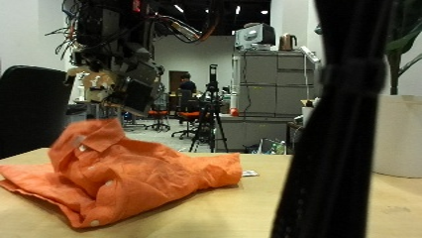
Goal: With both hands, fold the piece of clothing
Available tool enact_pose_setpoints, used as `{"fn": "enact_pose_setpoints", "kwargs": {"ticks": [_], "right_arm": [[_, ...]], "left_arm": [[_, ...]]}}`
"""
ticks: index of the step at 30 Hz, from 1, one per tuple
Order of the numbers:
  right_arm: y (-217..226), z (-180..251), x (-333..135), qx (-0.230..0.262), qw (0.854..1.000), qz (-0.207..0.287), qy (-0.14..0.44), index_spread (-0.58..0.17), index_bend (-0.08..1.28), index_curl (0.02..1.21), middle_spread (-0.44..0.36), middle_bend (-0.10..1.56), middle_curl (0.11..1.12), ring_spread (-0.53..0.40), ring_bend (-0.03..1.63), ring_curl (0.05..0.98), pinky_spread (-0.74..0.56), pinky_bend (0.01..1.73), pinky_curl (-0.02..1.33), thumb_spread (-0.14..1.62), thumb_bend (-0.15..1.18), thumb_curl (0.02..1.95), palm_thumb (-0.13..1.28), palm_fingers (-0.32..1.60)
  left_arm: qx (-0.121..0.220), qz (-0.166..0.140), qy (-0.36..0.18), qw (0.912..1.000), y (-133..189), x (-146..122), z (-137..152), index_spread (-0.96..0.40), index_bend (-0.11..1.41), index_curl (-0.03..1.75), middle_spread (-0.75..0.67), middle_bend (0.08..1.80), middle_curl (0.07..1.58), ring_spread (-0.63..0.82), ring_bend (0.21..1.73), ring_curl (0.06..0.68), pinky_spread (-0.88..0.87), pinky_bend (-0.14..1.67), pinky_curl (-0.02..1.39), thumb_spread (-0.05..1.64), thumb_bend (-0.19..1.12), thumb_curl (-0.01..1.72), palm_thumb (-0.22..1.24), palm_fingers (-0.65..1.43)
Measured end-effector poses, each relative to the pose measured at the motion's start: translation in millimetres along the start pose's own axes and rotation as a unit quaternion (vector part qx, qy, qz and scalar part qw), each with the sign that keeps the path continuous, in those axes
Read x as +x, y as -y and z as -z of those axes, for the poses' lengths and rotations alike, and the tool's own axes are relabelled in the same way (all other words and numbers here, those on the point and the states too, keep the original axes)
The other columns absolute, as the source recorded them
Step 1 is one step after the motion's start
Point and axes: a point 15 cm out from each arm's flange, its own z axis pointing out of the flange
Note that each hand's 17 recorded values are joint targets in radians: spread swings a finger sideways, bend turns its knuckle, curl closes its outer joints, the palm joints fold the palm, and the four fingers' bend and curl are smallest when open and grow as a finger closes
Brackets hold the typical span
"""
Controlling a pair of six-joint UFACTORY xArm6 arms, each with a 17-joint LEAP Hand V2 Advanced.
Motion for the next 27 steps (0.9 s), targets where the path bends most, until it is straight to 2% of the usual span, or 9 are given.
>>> {"fn": "enact_pose_setpoints", "kwargs": {"ticks": [2, 4, 7, 12, 16, 21, 23, 24, 27], "right_arm": [[-0.6, 2.6, 1.6, -0.001, 1.000, 0.006, -0.003, -0.420, 0.30, 0.68, -0.104, 0.57, 0.61, -0.232, 1.11, 0.623, -0.37, 0.88, 0.75, 1.33, -0.02, 0.53, 0.87, -0.03], [-0.1, 3.7, 1.3, 0.000, 1.000, 0.014, -0.003, -0.443, 0.26, 0.60, -0.067, 0.47, 0.55, -0.173, 0.93, 0.540, -0.23, 0.82, 0.69, 1.31, -0.02, 0.52, 0.85, -0.10], [6.4, 8.0, -5.4, 0.005, 1.000, 0.022, -0.003, -0.455, 0.21, 0.54, -0.027, 0.35, 0.48, -0.078, 0.75, 0.452, -0.01, 0.75, 0.63, 1.29, -0.02, 0.51, 0.83, -0.11], [11.9, 66.8, 9.7, 0.041, 0.999, 0.010, -0.026, -0.464, 0.17, 0.45, 0.000, 0.26, 0.42, 0.016, 0.62, 0.375, 0.22, 0.63, 0.54, 1.28, -0.01, 0.49, 0.80, -0.04], [-8.7, 148.4, 40.4, 0.077, 0.995, -0.035, -0.049, -0.462, 0.19, 0.42, -0.020, 0.27, 0.40, 0.036, 0.57, 0.340, 0.31, 0.55, 0.48, 1.29, 0.10, 0.56, 1.04, 0.06], [-61.1, 246.6, 64.0, 0.099, 0.986, -0.113, -0.073, -0.460, 0.19, 0.40, -0.093, 0.26, 0.38, 0.034, 0.53, 0.315, 0.35, 0.48, 0.43, 1.25, 0.15, 0.63, 1.17, 0.15], [-92.0, 268.4, 65.5, 0.083, 0.982, -0.151, -0.073, -0.462, 0.19, 0.39, -0.103, 0.24, 0.38, 0.034, 0.52, 0.308, 0.36, 0.46, 0.42, 1.23, 0.15, 0.65, 1.18, 0.17], [-112.2, 274.5, 64.6, 0.066, 0.980, -0.176, -0.067, -0.463, 0.21, 0.40, -0.090, 0.16, 0.36, 0.034, 0.53, 0.310, 0.37, 0.47, 0.41, 1.22, 0.14, 0.66, 1.18, 0.14], [-158.1, 291.1, 52.2, 0.025, 0.972, -0.228, -0.051, -0.460, 0.20, 0.39, -0.103, 0.22, 0.36, 0.074, 0.48, 0.291, 0.38, 0.45, 0.40, 1.21, 0.12, 0.68, 1.16, 0.15]], "left_arm": [[0.001, 0.001, -0.001, 1.0000, -1.2, 1.2, 0.1, 0.06, 0.18, 0.33, 0.32, 0.18, 0.26, 0.58, 0.34, 0.236, 0.54, 0.23, 0.32, 1.17, -0.02, 0.30, 0.43, -0.01], [0.000, 0.001, 0.000, 1.0000, 0.4, 3.6, -0.1, 0.06, 0.18, 0.33, 0.32, 0.18, 0.26, 0.58, 0.34, 0.236, 0.54, 0.23, 0.33, 1.17, -0.02, 0.30, 0.43, -0.01], [-0.002, -0.001, 0.004, 1.0000, 2.3, 6.4, 0.4, 0.06, 0.18, 0.33, 0.32, 0.18, 0.26, 0.58, 0.34, 0.236, 0.54, 0.23, 0.33, 1.17, -0.02, 0.30, 0.43, -0.01], [0.001, -0.004, 0.008, 1.0000, 3.6, 14.1, 3.0, 0.06, 0.17, 0.33, 0.32, 0.18, 0.26, 0.58, 0.34, 0.235, 0.54, 0.25, 0.33, 1.17, -0.02, 0.30, 0.43, 0.00], [0.005, -0.012, 0.015, 0.9998, 5.0, 21.0, 9.8, 0.06, 0.17, 0.33, 0.32, 0.18, 0.26, 0.58, 0.34, 0.234, 0.54, 0.25, 0.33, 1.17, -0.02, 0.30, 0.44, 0.00], [0.011, -0.023, 0.025, 0.9994, 5.1, 29.9, 19.4, 0.06, 0.17, 0.33, 0.32, 0.18, 0.27, 0.58, 0.34, 0.233, 0.54, 0.25, 0.33, 1.18, -0.02, 0.30, 0.44, 0.00], [0.013, -0.026, 0.029, 0.9992, 1.1, 35.5, 25.7, 0.06, 0.17, 0.33, 0.32, 0.19, 0.27, 0.58, 0.34, 0.232, 0.54, 0.25, 0.33, 1.17, -0.02, 0.30, 0.43, 0.00], [0.014, -0.029, 0.031, 0.9990, 1.0, 37.6, 28.9, 0.06, 0.17, 0.33, 0.32, 0.18, 0.27, 0.58, 0.34, 0.232, 0.54, 0.25, 0.33, 1.17, -0.02, 0.30, 0.43, 0.00], [0.017, -0.029, 0.037, 0.9987, -5.4, 43.7, 43.1, 0.06, 0.17, 0.33, 0.32, 0.19, 0.27, 0.58, 0.34, 0.231, 0.54, 0.25, 0.32, 1.17, -0.02, 0.30, 0.43, 0.00]]}}
